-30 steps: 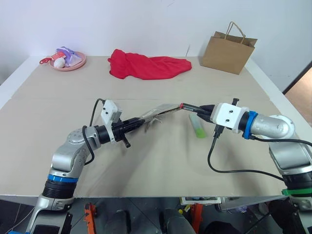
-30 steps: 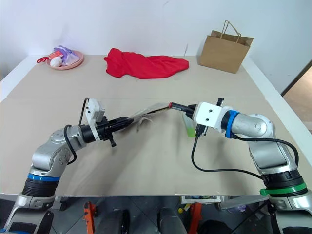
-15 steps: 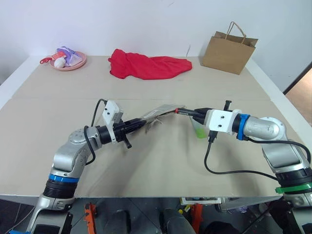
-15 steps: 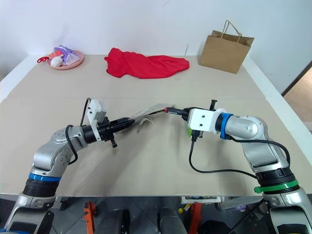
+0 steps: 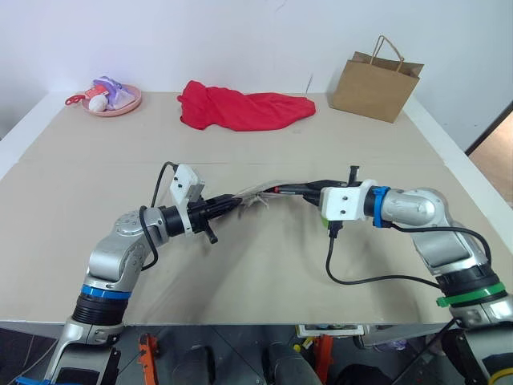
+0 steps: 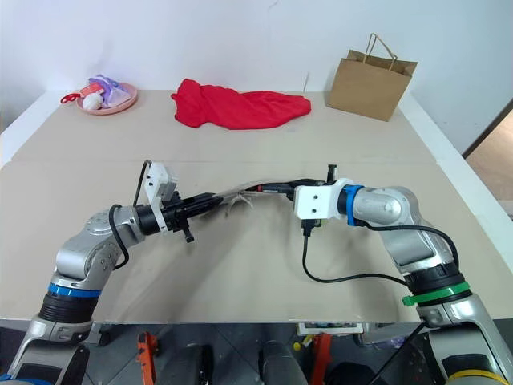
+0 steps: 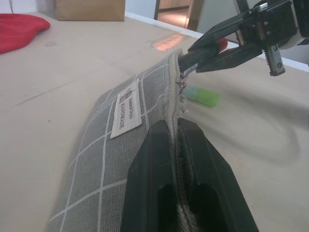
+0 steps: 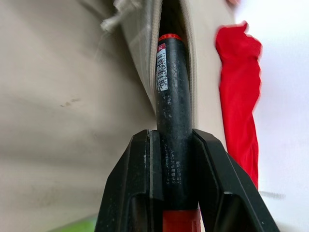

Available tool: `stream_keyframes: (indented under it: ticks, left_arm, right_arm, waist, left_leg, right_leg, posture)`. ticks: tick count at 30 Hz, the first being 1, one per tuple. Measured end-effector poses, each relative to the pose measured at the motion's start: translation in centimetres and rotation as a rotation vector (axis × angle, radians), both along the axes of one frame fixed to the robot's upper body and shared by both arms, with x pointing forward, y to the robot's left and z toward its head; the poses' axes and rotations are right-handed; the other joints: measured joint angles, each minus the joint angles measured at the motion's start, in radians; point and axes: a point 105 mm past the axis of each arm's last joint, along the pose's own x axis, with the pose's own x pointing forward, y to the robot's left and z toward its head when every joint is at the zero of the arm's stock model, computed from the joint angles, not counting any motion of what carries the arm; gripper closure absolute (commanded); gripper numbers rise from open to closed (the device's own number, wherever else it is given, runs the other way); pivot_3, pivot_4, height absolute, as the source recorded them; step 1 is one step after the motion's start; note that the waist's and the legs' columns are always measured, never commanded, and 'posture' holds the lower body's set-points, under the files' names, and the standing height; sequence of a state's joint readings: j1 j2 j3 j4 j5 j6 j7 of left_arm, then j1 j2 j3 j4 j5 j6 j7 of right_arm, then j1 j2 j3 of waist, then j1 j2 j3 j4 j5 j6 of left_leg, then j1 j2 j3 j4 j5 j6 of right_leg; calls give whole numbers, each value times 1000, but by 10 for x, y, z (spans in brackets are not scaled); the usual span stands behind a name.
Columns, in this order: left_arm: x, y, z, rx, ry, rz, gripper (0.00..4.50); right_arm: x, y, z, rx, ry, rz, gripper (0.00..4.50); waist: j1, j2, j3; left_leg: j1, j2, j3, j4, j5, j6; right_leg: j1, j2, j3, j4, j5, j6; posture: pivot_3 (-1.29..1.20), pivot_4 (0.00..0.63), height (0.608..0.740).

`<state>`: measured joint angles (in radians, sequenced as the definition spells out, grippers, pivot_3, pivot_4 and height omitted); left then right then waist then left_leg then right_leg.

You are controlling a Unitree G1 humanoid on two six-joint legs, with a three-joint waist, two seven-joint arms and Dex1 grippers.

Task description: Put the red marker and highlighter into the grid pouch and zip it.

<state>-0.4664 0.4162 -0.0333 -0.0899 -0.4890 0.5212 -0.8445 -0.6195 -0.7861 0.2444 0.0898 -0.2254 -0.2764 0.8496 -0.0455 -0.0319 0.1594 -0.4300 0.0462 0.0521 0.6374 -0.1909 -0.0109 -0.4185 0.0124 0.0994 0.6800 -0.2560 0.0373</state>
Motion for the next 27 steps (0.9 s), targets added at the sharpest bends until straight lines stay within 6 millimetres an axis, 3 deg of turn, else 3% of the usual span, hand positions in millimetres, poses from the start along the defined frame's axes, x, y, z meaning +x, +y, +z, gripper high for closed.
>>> stream_keyframes:
  ticks: [8,9,13,17,27]
  left_arm:
    - [0,-2,2,2,-5,-17,4500]
    - [0,-1,2,1,-6,-18,4500]
    - [0,-1,3,0,-7,-17,4500]
    - [-1,-1,4,-2,-10,-29,4500]
    - [-4,-5,-1,1,9,-64,4500]
  right_arm:
    - [5,27,-2,-85,-43,132,3864]
    - [9,42,1,-73,-53,170,3864]
    - [11,56,4,-46,-55,197,3864]
    - [9,81,5,72,9,231,3864]
    - [2,79,-6,22,-3,272,3864]
  waist:
    - [0,0,0]
    - [-1,0,0]
    - [0,0,0]
    - [0,0,0]
    - [0,0,0]
  left_leg:
    - [0,0,0,0,0,0]
    - [0,0,0,0,0,0]
    - [0,0,0,0,0,0]
    - [0,0,-1,0,0,0]
    - [0,0,-1,0,0,0]
  right_leg:
    - [0,0,0,0,0,0]
    - [0,0,0,0,0,-1]
    - [0,0,0,0,0,-1]
    - [0,0,-1,1,0,-1]
    - [0,0,-1,1,1,-1]
  posture:
    - [0,150,740]
    - [0,150,740]
    - [0,150,740]
    - [0,150,740]
    - [0,150,740]
